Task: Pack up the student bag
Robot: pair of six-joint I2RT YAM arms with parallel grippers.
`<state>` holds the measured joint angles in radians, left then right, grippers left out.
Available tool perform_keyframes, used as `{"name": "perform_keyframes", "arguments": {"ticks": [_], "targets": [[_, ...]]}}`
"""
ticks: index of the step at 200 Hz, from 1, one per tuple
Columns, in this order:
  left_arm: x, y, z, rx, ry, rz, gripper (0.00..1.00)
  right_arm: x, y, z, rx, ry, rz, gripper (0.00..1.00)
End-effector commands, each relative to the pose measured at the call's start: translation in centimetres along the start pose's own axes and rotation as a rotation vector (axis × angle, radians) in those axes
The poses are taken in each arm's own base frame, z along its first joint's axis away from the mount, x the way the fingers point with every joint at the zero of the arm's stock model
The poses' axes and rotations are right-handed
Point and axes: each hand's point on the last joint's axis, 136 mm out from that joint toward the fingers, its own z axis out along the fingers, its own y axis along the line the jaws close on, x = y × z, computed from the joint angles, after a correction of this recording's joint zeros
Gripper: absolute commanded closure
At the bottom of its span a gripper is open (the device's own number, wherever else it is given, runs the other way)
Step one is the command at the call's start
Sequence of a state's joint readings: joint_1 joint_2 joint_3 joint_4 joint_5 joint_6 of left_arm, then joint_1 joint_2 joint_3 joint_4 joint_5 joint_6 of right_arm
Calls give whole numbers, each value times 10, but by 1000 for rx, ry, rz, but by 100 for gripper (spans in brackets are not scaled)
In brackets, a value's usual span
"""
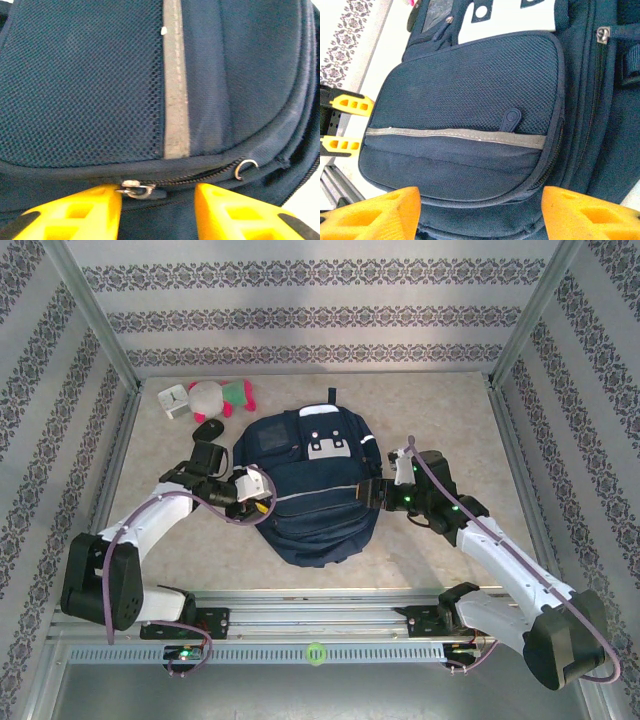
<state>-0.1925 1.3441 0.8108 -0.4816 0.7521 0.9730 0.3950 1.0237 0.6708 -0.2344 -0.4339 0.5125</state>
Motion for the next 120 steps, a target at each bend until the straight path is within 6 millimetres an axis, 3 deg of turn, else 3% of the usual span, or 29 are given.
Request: {"name": "perform_keyframes", "arguments": {"ticks": [1, 36, 65, 120], "targets": [[-7, -9, 0, 25, -42, -26, 64, 8, -4, 4, 13, 17, 73, 36], [-8, -11, 1, 19, -63, -64, 76, 14, -13, 4, 63, 24, 138, 34], [-4, -9, 3, -3, -55, -89, 80, 24, -20, 5, 84, 29, 194, 33], [-3, -14, 2, -7, -65, -142, 93, 37, -18, 5, 85, 37, 251, 32]]}}
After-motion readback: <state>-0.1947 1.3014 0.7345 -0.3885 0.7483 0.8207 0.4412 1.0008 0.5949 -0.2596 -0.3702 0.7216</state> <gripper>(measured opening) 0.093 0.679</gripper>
